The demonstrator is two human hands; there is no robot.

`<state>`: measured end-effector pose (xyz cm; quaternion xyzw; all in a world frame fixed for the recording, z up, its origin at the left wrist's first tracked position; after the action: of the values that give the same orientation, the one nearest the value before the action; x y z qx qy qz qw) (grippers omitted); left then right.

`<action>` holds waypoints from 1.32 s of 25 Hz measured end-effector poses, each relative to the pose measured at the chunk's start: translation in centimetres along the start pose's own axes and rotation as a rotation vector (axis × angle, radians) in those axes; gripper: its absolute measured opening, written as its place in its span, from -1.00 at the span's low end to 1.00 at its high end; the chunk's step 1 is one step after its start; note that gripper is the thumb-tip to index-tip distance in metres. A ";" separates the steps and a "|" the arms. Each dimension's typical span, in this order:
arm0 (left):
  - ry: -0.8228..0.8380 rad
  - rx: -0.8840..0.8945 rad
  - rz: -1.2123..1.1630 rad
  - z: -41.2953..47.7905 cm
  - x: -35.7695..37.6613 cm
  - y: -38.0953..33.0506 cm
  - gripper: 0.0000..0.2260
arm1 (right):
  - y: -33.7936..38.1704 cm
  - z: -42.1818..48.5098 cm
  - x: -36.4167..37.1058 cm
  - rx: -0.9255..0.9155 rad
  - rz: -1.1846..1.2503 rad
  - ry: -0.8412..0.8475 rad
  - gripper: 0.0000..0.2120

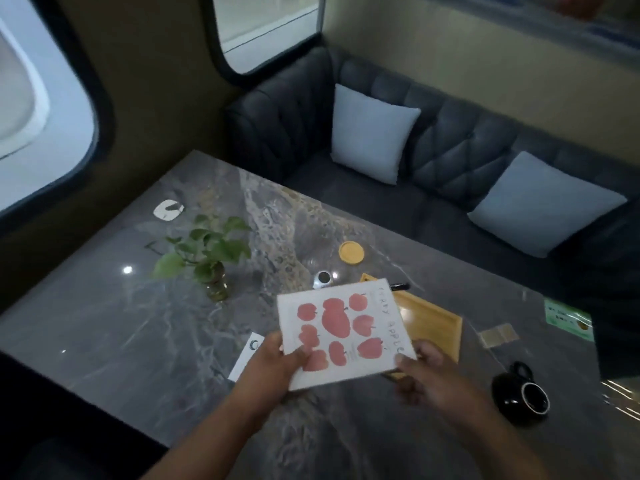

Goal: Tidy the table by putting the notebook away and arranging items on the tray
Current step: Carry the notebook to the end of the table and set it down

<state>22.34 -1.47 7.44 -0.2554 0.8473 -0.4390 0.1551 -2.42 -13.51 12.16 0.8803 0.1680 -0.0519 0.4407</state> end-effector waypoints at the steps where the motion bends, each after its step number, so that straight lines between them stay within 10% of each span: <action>1: -0.073 0.012 0.002 0.6 -2.5 0.2 -0.81 | 0.1 -0.2 2.5 -0.006 -0.057 0.042 -0.93; 16: -0.468 -0.140 -0.193 2.6 -32.3 5.3 -0.84 | -2.0 -0.4 34.9 -0.011 -0.500 0.497 -0.92; 33: -0.839 -0.329 -0.252 10.5 -45.0 9.3 -0.81 | 2.7 6.2 60.2 -0.374 -0.818 0.461 -0.96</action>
<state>61.62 21.68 -4.43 -0.5330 0.7322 -0.1731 0.3871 55.30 -4.92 -3.92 0.6369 0.5985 0.0063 0.4859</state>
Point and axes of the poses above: each hand's wrist, its own z-axis towards the middle knuckle, its own x-axis out of the palm, y = z × x, the point moved 1 cm from there along z, towards the middle knuckle, and after that the axes turned 13 degrees about -y, right-handed, at the moved point
